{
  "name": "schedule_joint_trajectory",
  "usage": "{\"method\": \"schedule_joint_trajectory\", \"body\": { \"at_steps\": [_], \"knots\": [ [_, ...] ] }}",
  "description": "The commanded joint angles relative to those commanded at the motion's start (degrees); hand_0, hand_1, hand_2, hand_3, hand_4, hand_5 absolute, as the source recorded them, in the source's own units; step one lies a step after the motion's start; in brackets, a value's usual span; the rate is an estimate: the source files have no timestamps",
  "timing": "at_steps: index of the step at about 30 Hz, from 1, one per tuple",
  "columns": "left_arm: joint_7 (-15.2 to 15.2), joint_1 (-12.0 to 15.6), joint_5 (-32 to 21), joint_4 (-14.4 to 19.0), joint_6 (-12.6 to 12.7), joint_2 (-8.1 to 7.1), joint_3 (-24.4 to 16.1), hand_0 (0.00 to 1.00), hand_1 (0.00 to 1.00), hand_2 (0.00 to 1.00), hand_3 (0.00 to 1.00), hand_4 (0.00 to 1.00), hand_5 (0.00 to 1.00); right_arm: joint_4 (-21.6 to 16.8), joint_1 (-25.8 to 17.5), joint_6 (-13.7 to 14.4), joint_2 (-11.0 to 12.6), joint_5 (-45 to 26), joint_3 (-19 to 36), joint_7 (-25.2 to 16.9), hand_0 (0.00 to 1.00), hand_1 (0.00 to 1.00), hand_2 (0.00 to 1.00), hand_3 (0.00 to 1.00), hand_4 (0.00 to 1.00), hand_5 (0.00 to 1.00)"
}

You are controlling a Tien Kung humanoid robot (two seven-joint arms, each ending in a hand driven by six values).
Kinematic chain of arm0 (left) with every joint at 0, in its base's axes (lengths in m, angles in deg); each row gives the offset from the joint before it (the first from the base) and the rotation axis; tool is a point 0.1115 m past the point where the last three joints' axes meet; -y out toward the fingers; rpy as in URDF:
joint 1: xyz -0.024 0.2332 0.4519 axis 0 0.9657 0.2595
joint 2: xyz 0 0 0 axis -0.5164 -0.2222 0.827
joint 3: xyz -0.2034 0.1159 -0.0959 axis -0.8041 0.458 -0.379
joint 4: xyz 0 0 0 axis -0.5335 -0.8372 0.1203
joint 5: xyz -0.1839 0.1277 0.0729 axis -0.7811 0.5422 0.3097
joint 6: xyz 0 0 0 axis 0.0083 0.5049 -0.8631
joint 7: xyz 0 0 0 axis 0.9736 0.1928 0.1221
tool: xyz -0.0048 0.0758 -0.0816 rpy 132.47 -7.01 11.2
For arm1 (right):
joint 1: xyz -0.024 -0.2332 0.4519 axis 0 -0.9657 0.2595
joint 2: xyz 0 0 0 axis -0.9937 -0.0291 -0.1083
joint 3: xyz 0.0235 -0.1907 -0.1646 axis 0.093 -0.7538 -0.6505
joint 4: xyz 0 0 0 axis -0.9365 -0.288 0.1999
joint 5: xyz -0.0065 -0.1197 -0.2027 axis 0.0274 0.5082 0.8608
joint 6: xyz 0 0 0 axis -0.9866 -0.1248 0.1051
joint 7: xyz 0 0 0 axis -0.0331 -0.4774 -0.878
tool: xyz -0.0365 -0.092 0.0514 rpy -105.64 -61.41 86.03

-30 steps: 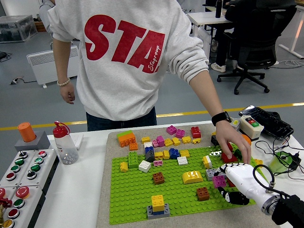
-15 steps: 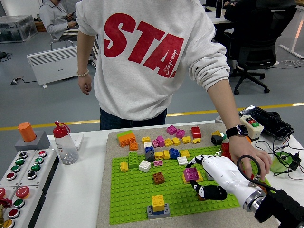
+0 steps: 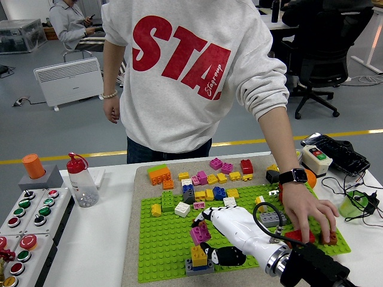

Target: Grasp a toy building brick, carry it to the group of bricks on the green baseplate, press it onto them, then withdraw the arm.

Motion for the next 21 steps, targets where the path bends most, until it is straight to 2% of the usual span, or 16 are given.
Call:
{"method": "schedule_joint_trajectory", "body": {
  "at_steps": [12, 21],
  "knots": [
    [0.18, 0.35, 0.55, 0.0, -0.04, -0.03, -0.27, 0.659, 0.685, 0.675, 0.578, 0.294, 0.998, 0.15, 2.06, -2.31, -2.37, -1.33, -3.11, 3.81, 0.737, 0.758, 0.802, 0.573, 0.471, 0.143],
    [0.22, 0.6, 0.76, 0.0, -0.03, -0.01, -0.37, 0.659, 0.686, 0.675, 0.578, 0.295, 0.998, 2.6, 2.57, -2.7, -3.24, -1.33, -3.7, 4.73, 0.736, 0.758, 0.802, 0.575, 0.477, 0.157]
  ]
}}
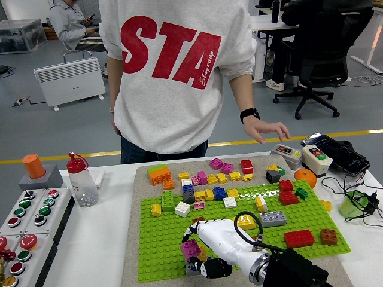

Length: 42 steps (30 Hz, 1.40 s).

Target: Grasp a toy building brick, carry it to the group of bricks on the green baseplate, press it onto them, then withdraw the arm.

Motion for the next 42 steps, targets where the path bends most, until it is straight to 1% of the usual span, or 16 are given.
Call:
{"method": "schedule_joint_trajectory", "body": {
  "at_steps": [7, 13, 22, 30, 42],
  "knots": [
    [-0.07, 0.07, -0.08, 0.0, -0.01, 0.0, 0.09, 0.659, 0.685, 0.675, 0.578, 0.295, 0.998, 2.45, 0.22, -0.03, -0.58, 0.29, 0.01, 0.5, 0.735, 0.759, 0.806, 0.576, 0.478, 0.164],
    [-0.14, -0.1, -0.23, 0.0, -0.01, -0.05, 0.16, 0.659, 0.685, 0.675, 0.578, 0.296, 0.998, 3.46, 0.35, -0.07, -0.69, 0.58, 0.15, 0.79, 0.734, 0.759, 0.807, 0.577, 0.479, 0.171],
    [-0.21, -0.3, -0.32, 0.0, 0.05, -0.12, 0.11, 0.659, 0.686, 0.675, 0.578, 0.296, 0.998, 3.44, 0.4, -0.6, -0.47, 0.34, 0.35, 1.15, 0.734, 0.758, 0.807, 0.577, 0.479, 0.175],
    [-0.23, -0.35, -0.27, 0.0, 0.07, -0.12, 0.02, 0.66, 0.685, 0.675, 0.578, 0.295, 0.998, 2.64, 0.36, -0.92, -0.34, -0.15, 0.45, 1.31, 0.728, 0.757, 0.806, 0.577, 0.48, 0.185],
    [-0.24, -0.44, -0.35, 0.0, 0.05, -0.15, 0.04, 0.66, 0.685, 0.675, 0.578, 0.296, 0.998, 2.68, 0.59, -1.44, -0.8, -0.93, 0.16, 2.17, 0.721, 0.752, 0.806, 0.577, 0.481, 0.198]
  ]
}}
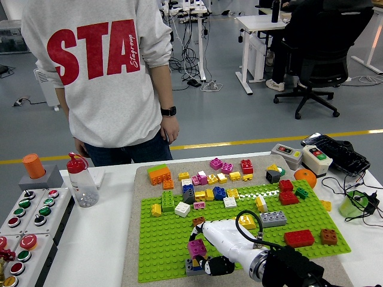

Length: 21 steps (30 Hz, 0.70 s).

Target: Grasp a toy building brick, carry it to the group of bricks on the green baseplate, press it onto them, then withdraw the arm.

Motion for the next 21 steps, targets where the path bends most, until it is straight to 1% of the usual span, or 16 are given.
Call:
{"method": "schedule_joint_trajectory", "body": {
  "at_steps": [21],
  "knots": [
    [0.01, 0.0, -0.06, 0.0, 0.04, -0.01, 0.09, 0.66, 0.684, 0.675, 0.578, 0.296, 0.998, 1.34, 0.14, -0.5, -0.45, -0.45, -0.17, 1.22, 0.716, 0.749, 0.805, 0.578, 0.48, 0.218]
  ]
}}
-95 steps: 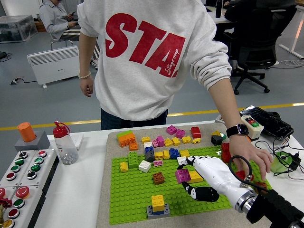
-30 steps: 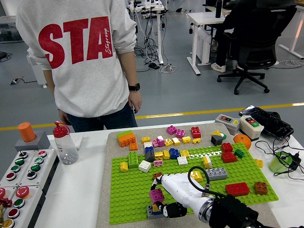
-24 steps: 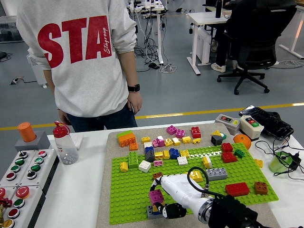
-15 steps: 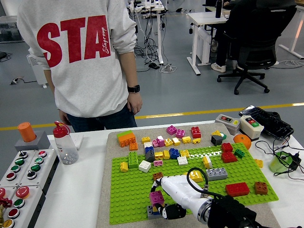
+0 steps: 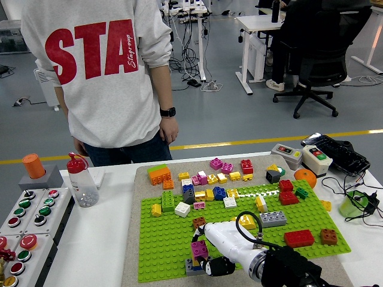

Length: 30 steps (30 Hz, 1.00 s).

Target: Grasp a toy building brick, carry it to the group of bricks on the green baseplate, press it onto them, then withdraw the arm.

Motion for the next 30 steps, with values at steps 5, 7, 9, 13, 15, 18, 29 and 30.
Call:
{"method": "schedule_joint_trajectory", "body": {
  "at_steps": [5, 7, 9, 13, 15, 18, 29, 30],
  "knots": [
    [0.05, 0.11, 0.15, 0.0, 0.0, 0.05, -0.05, 0.66, 0.686, 0.674, 0.577, 0.295, 0.998, 0.43, -0.1, 0.08, -0.18, -0.06, 0.02, 0.0, 0.714, 0.749, 0.807, 0.584, 0.48, 0.232],
    [0.07, 0.15, 0.21, 0.0, 0.0, 0.07, -0.06, 0.66, 0.686, 0.674, 0.577, 0.295, 0.998, 0.52, -0.16, 0.07, -0.2, -0.09, 0.05, 0.02, 0.714, 0.749, 0.807, 0.584, 0.48, 0.232],
    [0.09, 0.21, 0.26, 0.0, -0.01, 0.09, -0.07, 0.66, 0.685, 0.674, 0.578, 0.296, 0.998, 0.54, -0.22, 0.02, -0.21, -0.13, 0.08, 0.03, 0.713, 0.749, 0.811, 0.587, 0.483, 0.236],
    [0.11, 0.27, 0.36, 0.0, -0.02, 0.11, -0.11, 0.66, 0.685, 0.674, 0.578, 0.296, 0.998, 0.64, -0.28, -0.15, -0.24, -0.26, 0.23, 0.04, 0.713, 0.749, 0.811, 0.587, 0.483, 0.236],
    [0.12, 0.29, 0.42, 0.0, -0.03, 0.11, -0.14, 0.66, 0.685, 0.675, 0.579, 0.296, 0.998, 0.74, -0.32, -0.23, -0.27, -0.34, 0.27, 0.04, 0.713, 0.748, 0.817, 0.59, 0.485, 0.245],
    [0.1, 0.31, 0.4, 0.0, -0.03, 0.11, -0.14, 0.66, 0.685, 0.675, 0.579, 0.296, 0.998, 0.89, -0.36, -0.32, -0.3, -0.47, 0.31, 0.02, 0.713, 0.748, 0.817, 0.59, 0.485, 0.245],
    [0.01, 0.22, 0.19, 0.0, -0.06, 0.06, -0.02, 0.66, 0.686, 0.675, 0.579, 0.296, 0.998, 1.28, -0.29, -0.7, -0.37, -0.8, 0.58, -0.25, 0.714, 0.754, 0.826, 0.606, 0.49, 0.254],
    [0.0, 0.21, 0.17, 0.0, -0.06, 0.05, -0.01, 0.66, 0.686, 0.675, 0.579, 0.296, 0.998, 1.28, -0.28, -0.77, -0.36, -0.84, 0.59, -0.28, 0.714, 0.754, 0.826, 0.606, 0.49, 0.254]
  ]
}}
